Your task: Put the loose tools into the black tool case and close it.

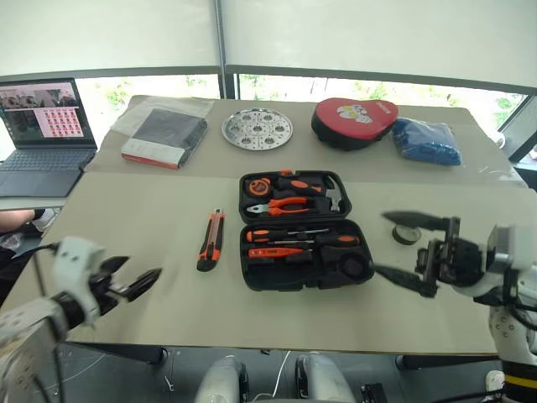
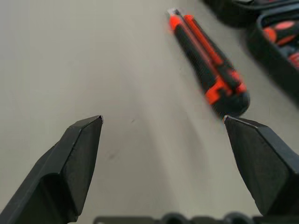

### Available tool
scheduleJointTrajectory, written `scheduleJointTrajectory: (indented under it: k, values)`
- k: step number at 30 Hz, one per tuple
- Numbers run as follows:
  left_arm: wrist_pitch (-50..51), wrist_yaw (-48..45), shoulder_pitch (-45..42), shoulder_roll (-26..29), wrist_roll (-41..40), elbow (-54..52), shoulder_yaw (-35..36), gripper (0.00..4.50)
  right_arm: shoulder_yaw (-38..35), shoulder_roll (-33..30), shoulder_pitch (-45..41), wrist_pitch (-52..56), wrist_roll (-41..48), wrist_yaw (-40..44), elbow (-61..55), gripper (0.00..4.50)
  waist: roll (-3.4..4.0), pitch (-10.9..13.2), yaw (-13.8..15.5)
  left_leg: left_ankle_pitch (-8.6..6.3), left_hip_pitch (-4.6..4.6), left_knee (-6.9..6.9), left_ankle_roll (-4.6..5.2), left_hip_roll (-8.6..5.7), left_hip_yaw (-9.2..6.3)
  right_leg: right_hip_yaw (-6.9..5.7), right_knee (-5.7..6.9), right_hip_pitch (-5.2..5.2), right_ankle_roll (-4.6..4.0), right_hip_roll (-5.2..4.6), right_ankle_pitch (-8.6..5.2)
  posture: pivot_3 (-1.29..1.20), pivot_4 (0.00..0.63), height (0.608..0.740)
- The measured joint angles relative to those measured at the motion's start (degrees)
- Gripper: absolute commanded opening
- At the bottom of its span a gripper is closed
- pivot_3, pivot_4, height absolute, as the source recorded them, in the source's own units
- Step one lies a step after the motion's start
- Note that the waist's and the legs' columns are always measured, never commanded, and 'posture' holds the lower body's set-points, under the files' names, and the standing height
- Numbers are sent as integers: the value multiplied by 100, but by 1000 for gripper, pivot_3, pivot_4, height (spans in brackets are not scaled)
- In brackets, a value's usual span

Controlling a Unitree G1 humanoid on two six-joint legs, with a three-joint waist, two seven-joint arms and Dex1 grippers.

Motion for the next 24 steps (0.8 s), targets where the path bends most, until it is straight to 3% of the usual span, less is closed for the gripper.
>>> scheduleJointTrajectory:
  k: [5,11,14,19,24]
  values:
    - [563,1501,-1225,-950,486,110,-1217,4464,366,174,3,-38,-112,-27,-158,4500,-7,-4,-24,21,25,-47,-34,-20,3,12,-12,11,-1,17,0,0,150,740]
    - [445,2068,-1485,-1198,1239,630,-2173,4464,389,207,-50,-53,-238,-189,-194,4500,-8,-3,-42,19,37,-76,-29,-12,6,21,-19,7,-14,35,-8,0,150,740]
    - [354,2268,-1515,-1334,1528,752,-2448,3711,385,174,-57,-49,-239,-282,-254,4500,-7,-4,-25,13,41,-76,-19,-11,5,22,-17,10,-16,34,-9,0,150,740]
    - [285,2440,-1437,-1783,1703,745,-2362,1979,351,86,-55,-26,-238,-403,-319,4500,-3,-8,-8,7,45,-75,-8,-12,4,19,-17,16,-16,21,-9,0,150,740]
    - [-184,2030,-1219,-1515,1713,793,-2267,1781,355,57,6,1,-272,-552,-498,4500,0,-10,-20,7,43,-76,-8,-11,5,18,-17,11,-17,21,-10,0,150,740]
